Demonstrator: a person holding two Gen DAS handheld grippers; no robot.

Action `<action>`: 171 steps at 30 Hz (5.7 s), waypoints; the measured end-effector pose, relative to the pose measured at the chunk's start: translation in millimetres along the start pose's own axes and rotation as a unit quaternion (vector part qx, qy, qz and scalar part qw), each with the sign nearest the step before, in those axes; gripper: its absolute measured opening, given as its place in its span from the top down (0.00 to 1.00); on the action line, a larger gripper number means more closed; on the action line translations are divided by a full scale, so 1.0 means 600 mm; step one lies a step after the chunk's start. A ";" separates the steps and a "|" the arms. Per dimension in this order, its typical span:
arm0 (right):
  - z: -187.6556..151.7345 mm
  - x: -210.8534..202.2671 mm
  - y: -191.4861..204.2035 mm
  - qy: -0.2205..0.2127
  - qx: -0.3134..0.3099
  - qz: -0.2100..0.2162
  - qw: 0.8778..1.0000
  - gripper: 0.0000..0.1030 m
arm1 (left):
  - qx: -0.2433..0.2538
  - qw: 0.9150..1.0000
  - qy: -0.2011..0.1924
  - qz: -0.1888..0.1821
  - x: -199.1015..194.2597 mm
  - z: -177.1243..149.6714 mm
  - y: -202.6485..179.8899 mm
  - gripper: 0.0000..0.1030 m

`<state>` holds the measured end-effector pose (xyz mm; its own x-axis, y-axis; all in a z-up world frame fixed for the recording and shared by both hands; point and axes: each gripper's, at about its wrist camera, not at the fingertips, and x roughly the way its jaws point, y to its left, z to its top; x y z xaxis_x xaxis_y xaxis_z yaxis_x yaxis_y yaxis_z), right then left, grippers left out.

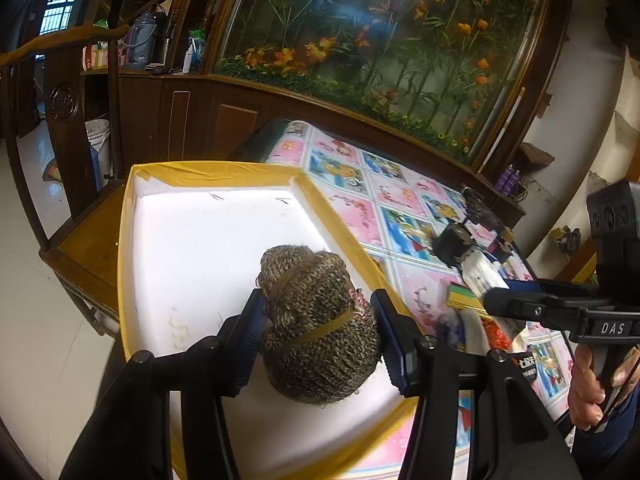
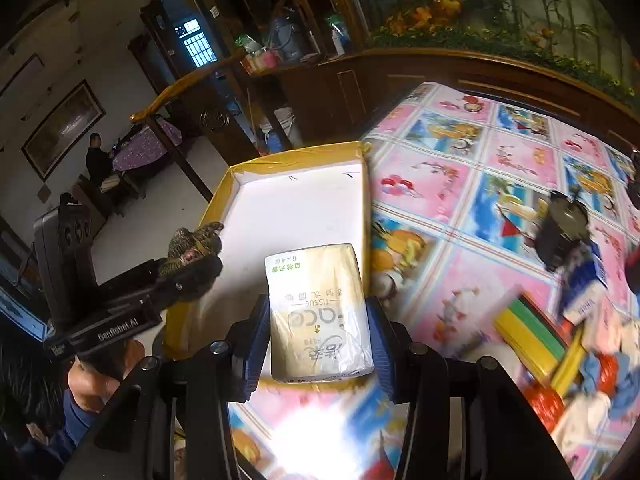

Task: Organize soft objects
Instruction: 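Lower the hat and tissue pack into the tray and open both tools, then move both tools back over the cluttered table, then grasp the white cloth with the left tool while the right tool grasps the black snack bag, then carry the white cloth and black snack bag over the tray with both tools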

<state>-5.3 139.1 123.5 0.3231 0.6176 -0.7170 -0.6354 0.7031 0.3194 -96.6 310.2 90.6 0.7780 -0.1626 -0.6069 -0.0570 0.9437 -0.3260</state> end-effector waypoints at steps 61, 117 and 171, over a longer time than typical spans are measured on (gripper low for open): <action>-0.057 -0.086 -0.164 -0.079 0.098 0.040 0.991 0.34 | 0.016 0.998 0.022 -0.063 0.032 -0.015 -0.129 0.29; -0.302 -0.144 -0.256 -0.023 -0.010 -0.064 0.998 0.12 | 0.107 0.979 0.118 -0.127 0.129 -0.141 -0.334 0.91; -0.136 -0.041 -0.031 0.012 -0.034 0.045 0.998 0.58 | 0.007 1.000 0.003 -0.022 -0.012 -0.027 -0.058 0.91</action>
<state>-58.9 82.0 84.8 0.2467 0.6683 -0.7018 -0.7071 0.6193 0.3413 -110.2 273.8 94.4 0.7752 -0.2066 -0.5969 -0.0142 0.9391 -0.3434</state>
